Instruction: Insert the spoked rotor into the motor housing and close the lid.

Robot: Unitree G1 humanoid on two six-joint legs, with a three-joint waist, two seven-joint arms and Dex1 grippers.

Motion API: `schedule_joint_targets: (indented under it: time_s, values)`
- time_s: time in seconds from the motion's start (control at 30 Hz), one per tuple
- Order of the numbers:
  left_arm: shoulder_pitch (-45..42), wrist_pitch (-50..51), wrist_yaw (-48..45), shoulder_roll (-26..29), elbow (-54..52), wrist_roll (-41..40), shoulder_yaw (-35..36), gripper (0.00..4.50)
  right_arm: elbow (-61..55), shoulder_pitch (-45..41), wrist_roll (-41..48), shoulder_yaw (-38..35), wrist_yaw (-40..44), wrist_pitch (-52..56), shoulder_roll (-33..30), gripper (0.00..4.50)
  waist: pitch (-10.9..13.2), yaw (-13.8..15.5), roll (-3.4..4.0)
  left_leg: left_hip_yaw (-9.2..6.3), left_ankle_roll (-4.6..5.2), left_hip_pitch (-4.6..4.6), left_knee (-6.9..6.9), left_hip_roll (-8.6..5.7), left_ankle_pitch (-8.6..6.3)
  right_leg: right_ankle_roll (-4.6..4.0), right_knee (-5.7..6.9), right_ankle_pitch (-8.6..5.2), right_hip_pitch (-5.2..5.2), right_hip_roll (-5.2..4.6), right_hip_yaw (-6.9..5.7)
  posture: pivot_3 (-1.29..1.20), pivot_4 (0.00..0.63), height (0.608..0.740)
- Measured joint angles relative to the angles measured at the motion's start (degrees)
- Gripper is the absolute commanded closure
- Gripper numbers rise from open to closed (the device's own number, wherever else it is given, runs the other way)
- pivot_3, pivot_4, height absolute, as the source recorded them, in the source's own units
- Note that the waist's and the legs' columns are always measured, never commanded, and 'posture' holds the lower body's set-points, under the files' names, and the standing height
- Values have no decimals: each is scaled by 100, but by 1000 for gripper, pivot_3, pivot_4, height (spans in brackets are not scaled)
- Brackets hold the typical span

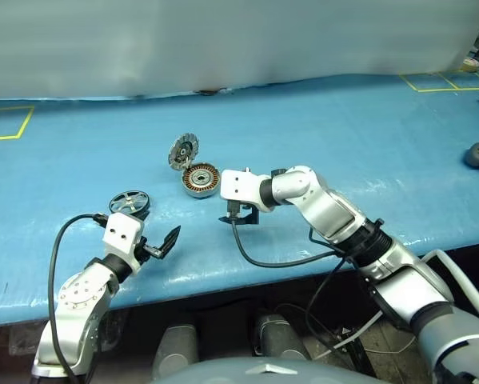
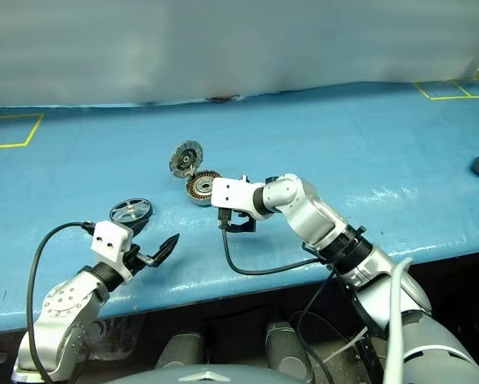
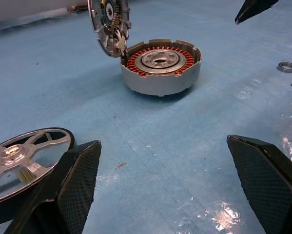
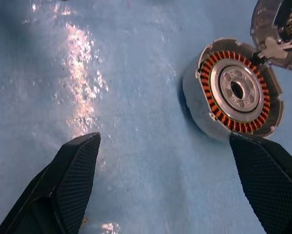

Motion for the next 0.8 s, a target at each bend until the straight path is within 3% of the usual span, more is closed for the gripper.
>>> schedule_joint_targets:
  time_s: [0.33, 0.8]
  values:
    - [186, -119, 72, -37, -5, 4, -30, 0, 1766, -1143, -813, 378, 717, -1374, 610, 64, 5, -12, 7, 2, 0, 0, -3, 3, 0, -29, 3, 17, -5, -1, -5, 0, 150, 740]
    - [391, -252, 140, -92, -30, 28, -30, 0, 3845, -1845, -1678, 503, 952, -2777, 1499, 64, 8, -21, 12, 3, -1, 0, -7, 3, 0, -36, 4, 18, -8, -2, -5, 0, 150, 740]
